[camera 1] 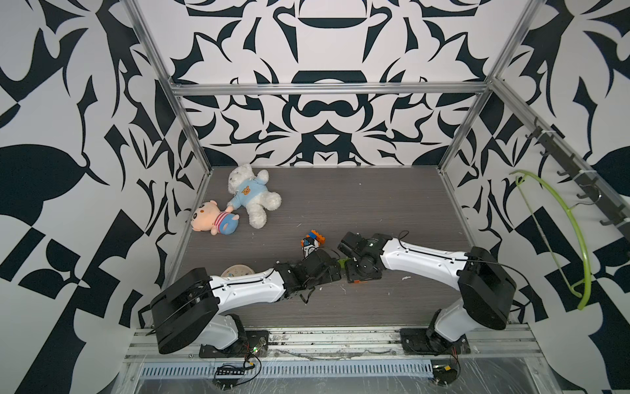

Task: Assemble the number 5 with lego
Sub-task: Assemble the lego brick with the lego brick.

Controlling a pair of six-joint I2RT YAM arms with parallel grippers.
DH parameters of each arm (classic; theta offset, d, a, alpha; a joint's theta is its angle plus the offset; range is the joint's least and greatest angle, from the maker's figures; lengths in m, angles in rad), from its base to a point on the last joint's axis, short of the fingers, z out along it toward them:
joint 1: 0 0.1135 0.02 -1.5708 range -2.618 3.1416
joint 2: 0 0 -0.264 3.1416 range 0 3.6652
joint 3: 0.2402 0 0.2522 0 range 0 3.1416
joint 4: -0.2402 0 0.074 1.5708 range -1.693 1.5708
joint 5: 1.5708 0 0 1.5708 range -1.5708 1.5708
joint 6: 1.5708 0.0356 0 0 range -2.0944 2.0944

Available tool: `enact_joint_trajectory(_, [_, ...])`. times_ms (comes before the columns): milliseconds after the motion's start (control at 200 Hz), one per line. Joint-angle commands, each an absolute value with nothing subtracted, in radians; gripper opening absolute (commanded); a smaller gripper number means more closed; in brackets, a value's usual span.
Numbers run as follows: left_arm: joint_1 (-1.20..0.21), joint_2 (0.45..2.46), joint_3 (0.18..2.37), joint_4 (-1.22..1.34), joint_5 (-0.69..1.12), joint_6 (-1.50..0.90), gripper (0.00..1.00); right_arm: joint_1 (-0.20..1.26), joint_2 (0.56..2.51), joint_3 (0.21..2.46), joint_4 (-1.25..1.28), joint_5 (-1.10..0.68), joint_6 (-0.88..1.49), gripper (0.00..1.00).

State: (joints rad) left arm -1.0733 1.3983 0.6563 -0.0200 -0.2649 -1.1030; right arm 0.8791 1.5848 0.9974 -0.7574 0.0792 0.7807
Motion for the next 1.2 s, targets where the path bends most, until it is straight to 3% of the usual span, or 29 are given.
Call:
enact_joint_trajectory(0, [-1.071,1.405,0.677,-0.031,-0.269,-1.1,0.99,0.882,1.635,0.962,-0.784,0.086,0.785,0.61])
enact_joint_trajectory(1195, [-1.071,1.427,0.701,-0.029,-0.262,-1.09,0.99,0.872,1.553,0.945,-0.749,0.062,0.749,0.61])
